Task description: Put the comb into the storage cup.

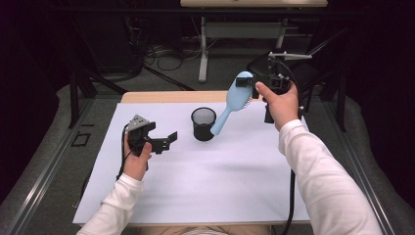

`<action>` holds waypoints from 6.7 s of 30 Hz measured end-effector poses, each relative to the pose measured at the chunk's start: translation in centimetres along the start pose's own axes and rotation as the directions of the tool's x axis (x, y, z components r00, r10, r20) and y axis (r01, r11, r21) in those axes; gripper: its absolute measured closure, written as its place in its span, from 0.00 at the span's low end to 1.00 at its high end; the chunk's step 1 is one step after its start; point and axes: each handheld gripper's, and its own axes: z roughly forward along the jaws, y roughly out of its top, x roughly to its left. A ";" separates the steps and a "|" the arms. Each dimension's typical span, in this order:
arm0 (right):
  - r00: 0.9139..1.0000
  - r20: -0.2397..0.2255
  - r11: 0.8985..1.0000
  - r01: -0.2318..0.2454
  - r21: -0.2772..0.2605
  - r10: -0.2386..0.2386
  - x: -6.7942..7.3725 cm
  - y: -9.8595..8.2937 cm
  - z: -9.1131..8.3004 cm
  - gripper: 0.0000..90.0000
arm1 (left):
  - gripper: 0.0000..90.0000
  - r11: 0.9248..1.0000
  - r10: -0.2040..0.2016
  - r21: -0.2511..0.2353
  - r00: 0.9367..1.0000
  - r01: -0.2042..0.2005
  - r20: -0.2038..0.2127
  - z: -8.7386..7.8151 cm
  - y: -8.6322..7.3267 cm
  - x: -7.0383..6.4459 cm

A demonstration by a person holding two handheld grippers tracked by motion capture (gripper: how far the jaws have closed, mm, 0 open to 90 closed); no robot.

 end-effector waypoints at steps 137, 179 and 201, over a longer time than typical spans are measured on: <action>0.943 0.231 0.970 0.241 0.032 -0.241 3.2 -1.1 12.0 0.55 | 0.04 1.000 -0.017 0.012 1.000 0.017 -0.011 -0.9 0.1 0.9; 0.935 0.229 0.962 0.259 0.082 -0.271 2.3 -3.2 14.2 0.55 | 0.04 1.000 -0.027 0.016 1.000 0.027 -0.014 -0.9 0.0 1.0; 0.930 0.229 0.958 0.276 0.074 -0.286 2.4 -3.5 14.5 0.53 | 0.04 0.999 -0.028 0.020 1.000 0.028 -0.011 -0.7 0.0 1.0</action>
